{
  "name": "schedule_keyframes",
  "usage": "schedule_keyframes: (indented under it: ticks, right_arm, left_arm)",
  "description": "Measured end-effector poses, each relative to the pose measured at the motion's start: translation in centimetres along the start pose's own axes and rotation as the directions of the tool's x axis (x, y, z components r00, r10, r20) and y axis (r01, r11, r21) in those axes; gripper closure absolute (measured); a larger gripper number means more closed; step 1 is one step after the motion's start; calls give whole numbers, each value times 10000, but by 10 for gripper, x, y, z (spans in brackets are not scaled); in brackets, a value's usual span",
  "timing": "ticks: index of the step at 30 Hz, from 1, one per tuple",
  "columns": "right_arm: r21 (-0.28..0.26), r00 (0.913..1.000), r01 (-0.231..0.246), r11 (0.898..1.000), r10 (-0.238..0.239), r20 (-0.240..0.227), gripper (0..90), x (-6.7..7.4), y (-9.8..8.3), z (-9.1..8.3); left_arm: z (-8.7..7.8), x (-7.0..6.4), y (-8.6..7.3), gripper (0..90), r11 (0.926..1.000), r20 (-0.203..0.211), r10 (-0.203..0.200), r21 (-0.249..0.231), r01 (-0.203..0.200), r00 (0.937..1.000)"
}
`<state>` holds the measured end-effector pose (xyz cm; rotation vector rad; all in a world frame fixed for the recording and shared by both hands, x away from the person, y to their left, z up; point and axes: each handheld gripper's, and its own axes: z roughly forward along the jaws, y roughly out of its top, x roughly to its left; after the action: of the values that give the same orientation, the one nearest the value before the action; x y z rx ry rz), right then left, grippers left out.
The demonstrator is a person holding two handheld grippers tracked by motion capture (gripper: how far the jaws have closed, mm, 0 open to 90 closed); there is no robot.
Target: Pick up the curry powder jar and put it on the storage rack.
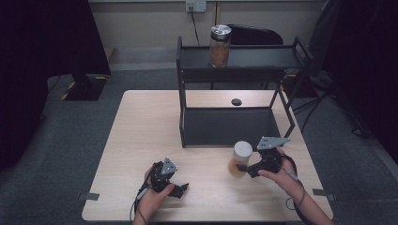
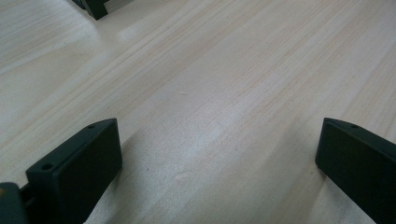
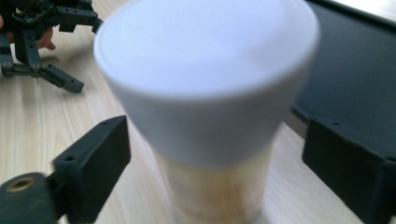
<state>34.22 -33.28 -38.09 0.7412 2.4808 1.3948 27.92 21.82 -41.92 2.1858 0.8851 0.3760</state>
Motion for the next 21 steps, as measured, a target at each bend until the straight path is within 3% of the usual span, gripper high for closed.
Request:
schedule_keyframes:
  ticks: [7,11,18,21]
  right_arm:
    - [-353,9997,245,9991,-248,-86,335,-1,0,9]
    - [-303,9984,560,9980,-560,9,351,0,3,8]
    - [-440,9989,332,9985,-317,350,353,-6,8,2]
    - [-321,9981,320,9990,-303,539,353,-9,21,-3]
  left_arm:
    - [0,0,0,0,10000,1,0,-1,0,10000]
    - [0,0,0,0,10000,0,-3,-1,3,10000]
    - [0,0,0,0,10000,2,-4,1,4,10000]
    - [0,0,0,0,10000,0,3,4,-3,10000]
